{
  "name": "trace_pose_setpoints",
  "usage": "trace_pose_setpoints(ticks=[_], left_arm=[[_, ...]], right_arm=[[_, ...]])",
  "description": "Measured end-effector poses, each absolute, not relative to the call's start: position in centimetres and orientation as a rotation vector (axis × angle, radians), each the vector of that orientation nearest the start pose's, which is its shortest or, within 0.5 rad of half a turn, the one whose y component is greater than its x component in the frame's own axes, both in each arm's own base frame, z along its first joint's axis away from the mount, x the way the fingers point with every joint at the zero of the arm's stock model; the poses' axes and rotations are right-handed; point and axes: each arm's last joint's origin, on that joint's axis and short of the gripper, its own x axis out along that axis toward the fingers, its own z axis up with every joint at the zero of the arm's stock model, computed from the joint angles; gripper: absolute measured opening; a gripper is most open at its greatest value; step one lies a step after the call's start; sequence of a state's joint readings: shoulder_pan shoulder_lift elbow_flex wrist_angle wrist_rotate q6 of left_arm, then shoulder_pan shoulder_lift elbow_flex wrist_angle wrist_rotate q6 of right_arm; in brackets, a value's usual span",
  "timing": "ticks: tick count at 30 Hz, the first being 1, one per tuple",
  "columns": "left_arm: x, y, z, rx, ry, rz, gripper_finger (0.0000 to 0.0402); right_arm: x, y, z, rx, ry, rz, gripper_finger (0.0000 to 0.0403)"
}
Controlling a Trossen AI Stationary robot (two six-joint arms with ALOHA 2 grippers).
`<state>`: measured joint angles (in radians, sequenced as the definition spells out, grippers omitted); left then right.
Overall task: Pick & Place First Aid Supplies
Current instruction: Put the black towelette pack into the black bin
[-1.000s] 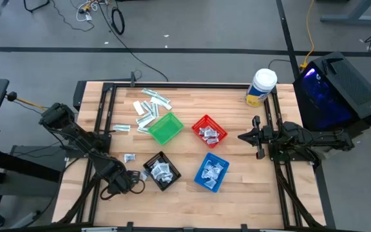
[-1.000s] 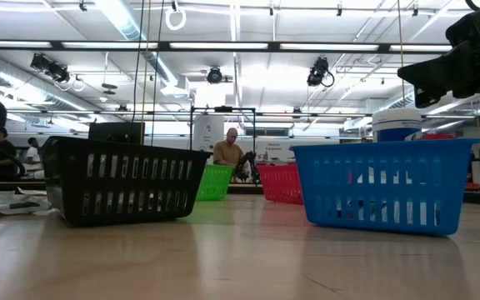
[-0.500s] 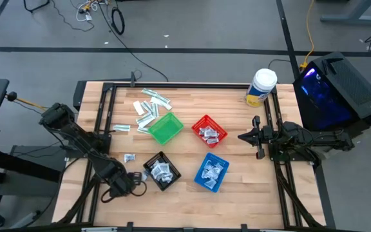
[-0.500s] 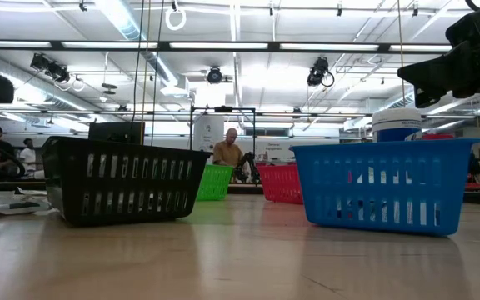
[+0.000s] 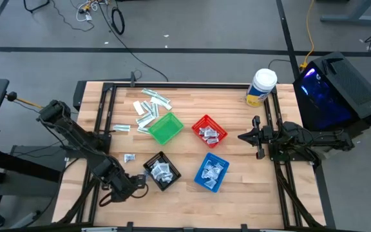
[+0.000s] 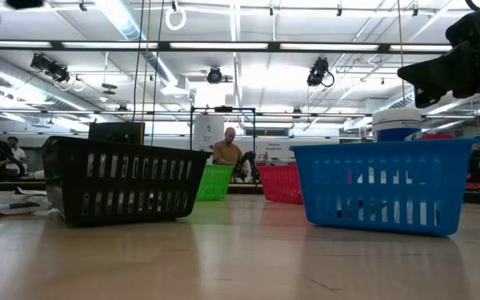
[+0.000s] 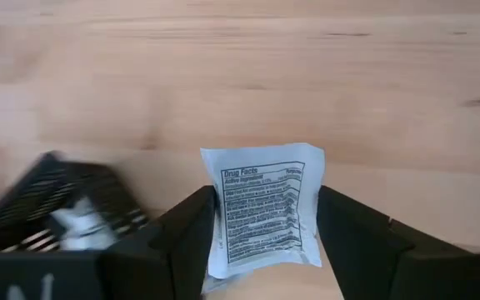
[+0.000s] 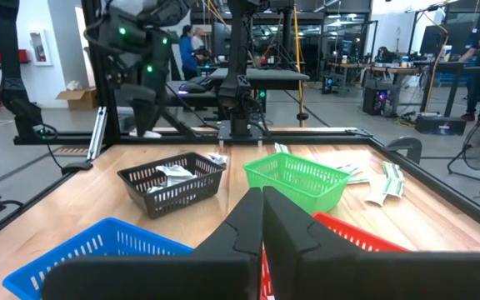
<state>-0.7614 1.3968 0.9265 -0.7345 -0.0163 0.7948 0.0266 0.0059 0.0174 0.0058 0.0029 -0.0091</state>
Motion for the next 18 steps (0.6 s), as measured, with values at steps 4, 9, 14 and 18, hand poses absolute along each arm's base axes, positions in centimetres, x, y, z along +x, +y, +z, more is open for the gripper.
trace_pose_setpoints(ticks=[4,9,14,18], left_arm=[[19.6,-17.2,22.9,1.133,0.815,-1.021,0.0213],[21.1,-16.2,24.0,1.107,0.811,-0.936,0.0213],[22.4,-15.0,24.6,1.073,0.819,-0.869,0.0213],[23.1,-13.9,24.7,1.048,0.832,-0.827,0.0213]], right_arm=[[9.7,0.3,16.9,-0.009,-0.017,0.024,0.0013],[9.7,0.3,16.9,-0.009,-0.017,0.024,0.0013],[9.7,0.3,16.9,-0.009,-0.017,0.024,0.0013],[9.7,0.3,16.9,-0.009,-0.017,0.024,0.0013]])
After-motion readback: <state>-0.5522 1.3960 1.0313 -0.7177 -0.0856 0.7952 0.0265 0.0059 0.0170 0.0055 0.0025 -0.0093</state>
